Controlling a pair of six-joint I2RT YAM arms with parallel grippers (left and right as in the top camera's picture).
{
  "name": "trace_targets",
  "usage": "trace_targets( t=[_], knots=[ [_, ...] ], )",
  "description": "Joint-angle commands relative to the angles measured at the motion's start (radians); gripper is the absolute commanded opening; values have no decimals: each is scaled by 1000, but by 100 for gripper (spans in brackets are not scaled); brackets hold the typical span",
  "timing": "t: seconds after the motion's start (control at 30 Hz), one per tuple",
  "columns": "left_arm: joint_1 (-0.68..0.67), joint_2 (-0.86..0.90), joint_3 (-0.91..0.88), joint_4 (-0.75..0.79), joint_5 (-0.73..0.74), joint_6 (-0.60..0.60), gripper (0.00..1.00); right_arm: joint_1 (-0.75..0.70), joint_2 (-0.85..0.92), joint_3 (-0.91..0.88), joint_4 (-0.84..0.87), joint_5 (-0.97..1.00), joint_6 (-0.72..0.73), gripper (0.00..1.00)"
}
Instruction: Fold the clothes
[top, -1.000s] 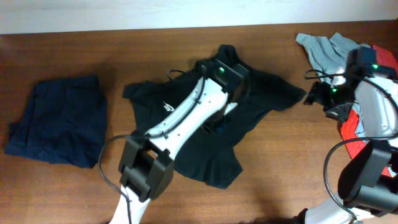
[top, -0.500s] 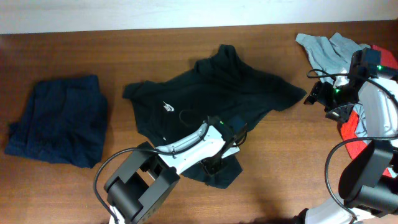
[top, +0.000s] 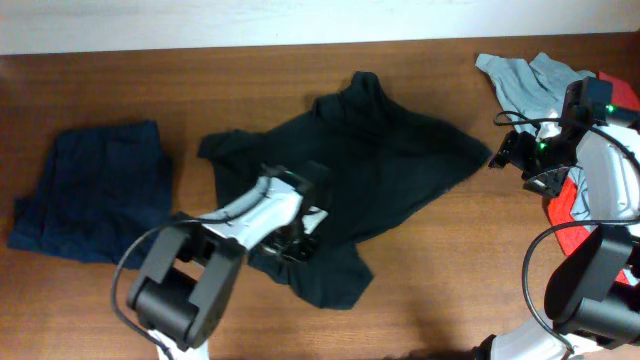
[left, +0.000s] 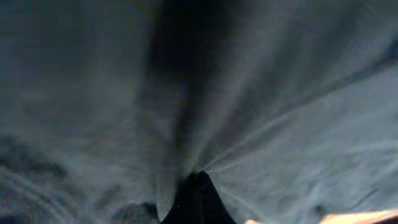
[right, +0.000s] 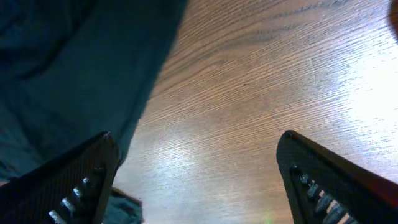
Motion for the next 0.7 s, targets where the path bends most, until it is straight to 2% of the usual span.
trace_targets(
  t=[0.0, 0.1, 0.2, 0.37, 0.57, 0.67],
  knots=[
    [71, 50, -95, -5, -97, -121, 1, 3, -14, -2, -2, -9, 4, 82],
    [131, 43, -100, -27, -138, -171, 1, 3, -14, -2, -2, -31, -13, 82],
    [189, 2, -100, -61, -175, -174, 1, 6, -14, -3, -2, -119, -102, 83],
    [312, -117, -99, -68, -193, -174, 1, 31, -11, -35, 8, -108, -106, 87],
    [436, -216, -99, -79, -200, -168, 1, 73, 6, -201, 84, -136, -105, 86],
    [447, -225, -99, -75, -198, -164, 1, 140, 11, -350, 221, -132, -99, 86]
  ],
)
